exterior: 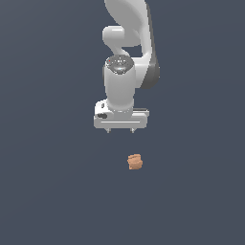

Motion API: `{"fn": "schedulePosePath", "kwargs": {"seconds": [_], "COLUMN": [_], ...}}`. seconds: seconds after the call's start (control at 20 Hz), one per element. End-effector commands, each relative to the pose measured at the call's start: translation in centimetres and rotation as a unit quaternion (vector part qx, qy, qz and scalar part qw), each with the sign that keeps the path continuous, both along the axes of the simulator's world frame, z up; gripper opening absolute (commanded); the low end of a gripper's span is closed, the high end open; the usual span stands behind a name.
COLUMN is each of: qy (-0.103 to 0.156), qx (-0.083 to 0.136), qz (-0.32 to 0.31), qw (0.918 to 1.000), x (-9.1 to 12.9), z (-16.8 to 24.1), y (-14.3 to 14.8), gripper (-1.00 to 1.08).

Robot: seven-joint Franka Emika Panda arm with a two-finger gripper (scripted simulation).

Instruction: Pick up the object and move it to a goal position.

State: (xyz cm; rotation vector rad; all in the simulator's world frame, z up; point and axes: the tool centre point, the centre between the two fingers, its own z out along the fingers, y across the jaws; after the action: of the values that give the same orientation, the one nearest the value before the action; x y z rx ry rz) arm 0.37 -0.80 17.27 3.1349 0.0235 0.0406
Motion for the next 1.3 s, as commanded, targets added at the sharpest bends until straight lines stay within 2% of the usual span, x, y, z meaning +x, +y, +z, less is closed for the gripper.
{"fn": "schedulePosePath", "kwargs": {"seconds": [0.0,0.45,0.8,1.25], "qy": [0.0,0.017,0.016,0.016], "qx": [0.0,-0.005,-0.005,-0.005], "qz": [0.0,0.035,0.034,0.044], "qw": [1.0,0.9992,0.9993,0.9989], "x": [0.0,-0.6,-0.6,1.3], "z": [0.0,-0.7,-0.6,-1.9], "y": [0.0,2.0,1.9,2.8], "gripper": [1.0,1.0,1.0,1.0]}}
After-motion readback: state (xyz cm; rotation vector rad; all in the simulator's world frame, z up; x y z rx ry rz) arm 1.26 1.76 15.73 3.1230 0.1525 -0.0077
